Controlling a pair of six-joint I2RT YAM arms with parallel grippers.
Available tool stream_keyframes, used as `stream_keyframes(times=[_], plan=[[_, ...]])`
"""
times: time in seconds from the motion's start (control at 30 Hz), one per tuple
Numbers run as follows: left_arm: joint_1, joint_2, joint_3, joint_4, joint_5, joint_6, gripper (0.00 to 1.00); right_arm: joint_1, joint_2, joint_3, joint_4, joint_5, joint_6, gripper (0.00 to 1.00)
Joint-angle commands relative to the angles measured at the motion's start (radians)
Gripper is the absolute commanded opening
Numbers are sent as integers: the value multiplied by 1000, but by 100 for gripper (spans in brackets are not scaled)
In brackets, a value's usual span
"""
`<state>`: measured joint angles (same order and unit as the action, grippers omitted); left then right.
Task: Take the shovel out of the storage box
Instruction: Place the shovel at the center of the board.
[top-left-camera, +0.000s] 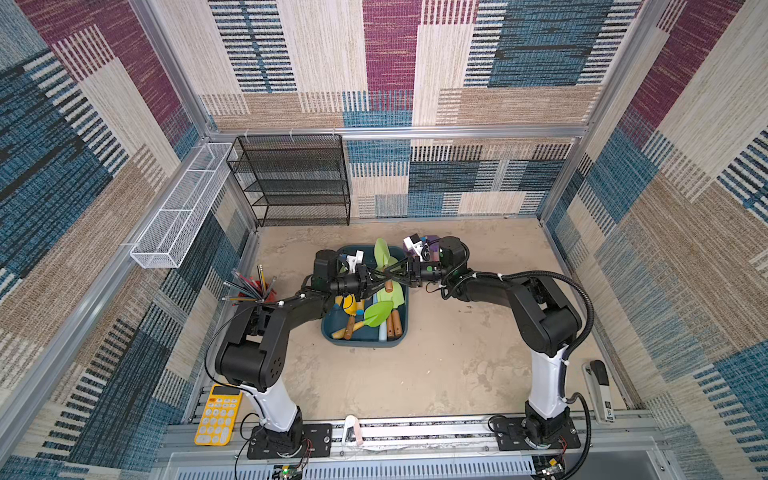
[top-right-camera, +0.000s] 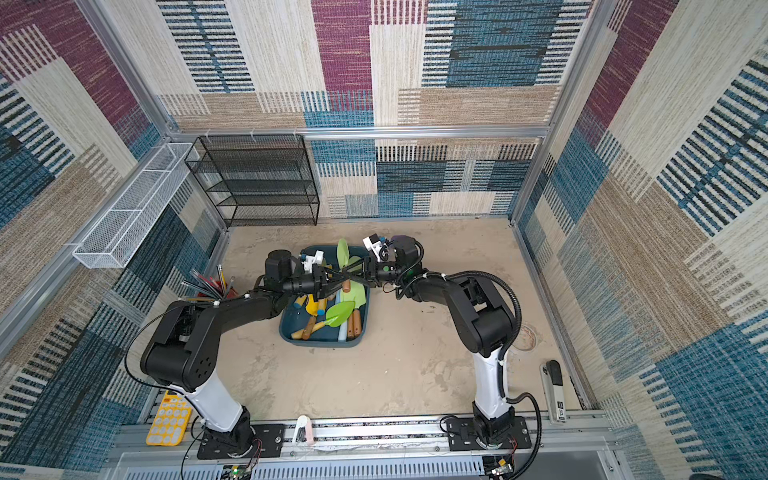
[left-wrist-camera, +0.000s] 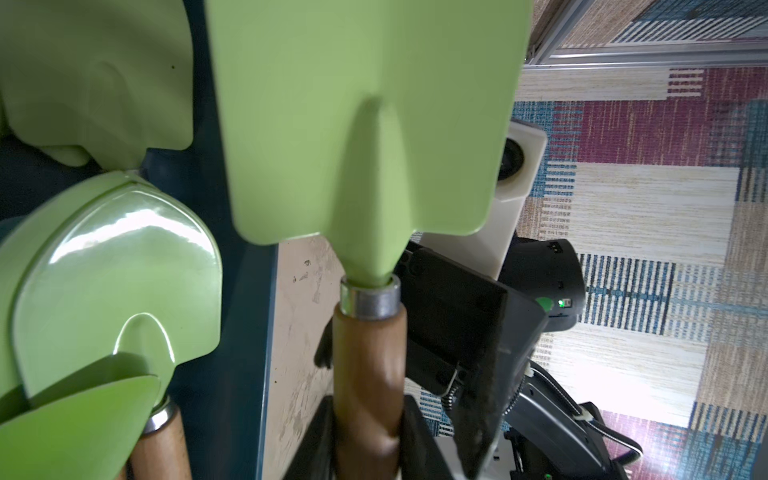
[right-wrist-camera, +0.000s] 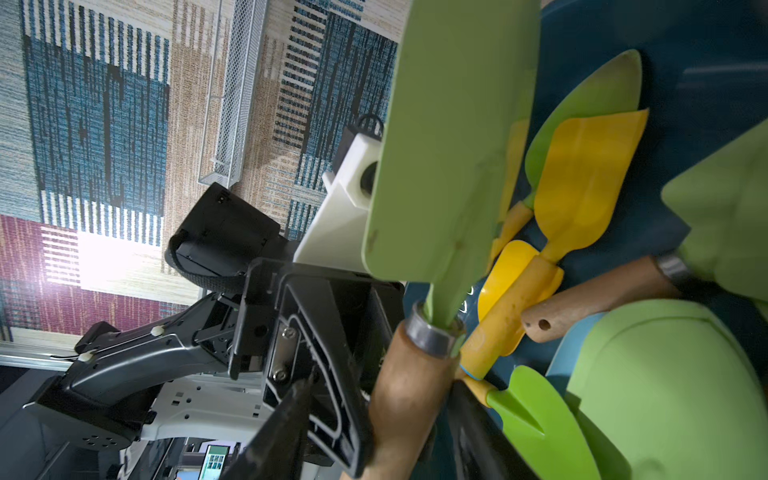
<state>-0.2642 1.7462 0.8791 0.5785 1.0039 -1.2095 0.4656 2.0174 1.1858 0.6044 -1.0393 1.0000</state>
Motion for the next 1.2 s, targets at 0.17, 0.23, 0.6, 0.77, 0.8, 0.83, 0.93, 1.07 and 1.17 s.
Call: stream_keyframes(times=[0.17, 0.23, 0.6, 0.77, 0.8, 0.83, 0.93, 1.07, 1.17], plan=[[0, 26, -24, 208, 59, -97, 11, 2, 45, 20, 205, -75, 155, 42], [0, 24, -30, 210, 60, -96, 11, 2, 52, 24, 224, -76, 177, 42], [0, 3, -68, 208, 70, -85, 11, -3, 86, 64, 288, -76, 250, 44], [-1, -1, -75, 207, 70, -81, 12, -8, 101, 72, 317, -77, 280, 42], [-1, -1, -75, 207, 71, -81, 12, -8, 103, 74, 317, -77, 281, 40], [-1, 0, -75, 207, 71, -81, 11, -8, 105, 74, 317, -76, 282, 37], [-1, 0, -76, 204, 72, -76, 12, -9, 107, 75, 317, -77, 285, 29], [-1, -1, -74, 196, 73, -70, 17, -12, 104, 75, 314, -77, 285, 19], [1, -6, -64, 158, 71, -45, 25, -18, 95, 74, 302, -76, 278, 18]])
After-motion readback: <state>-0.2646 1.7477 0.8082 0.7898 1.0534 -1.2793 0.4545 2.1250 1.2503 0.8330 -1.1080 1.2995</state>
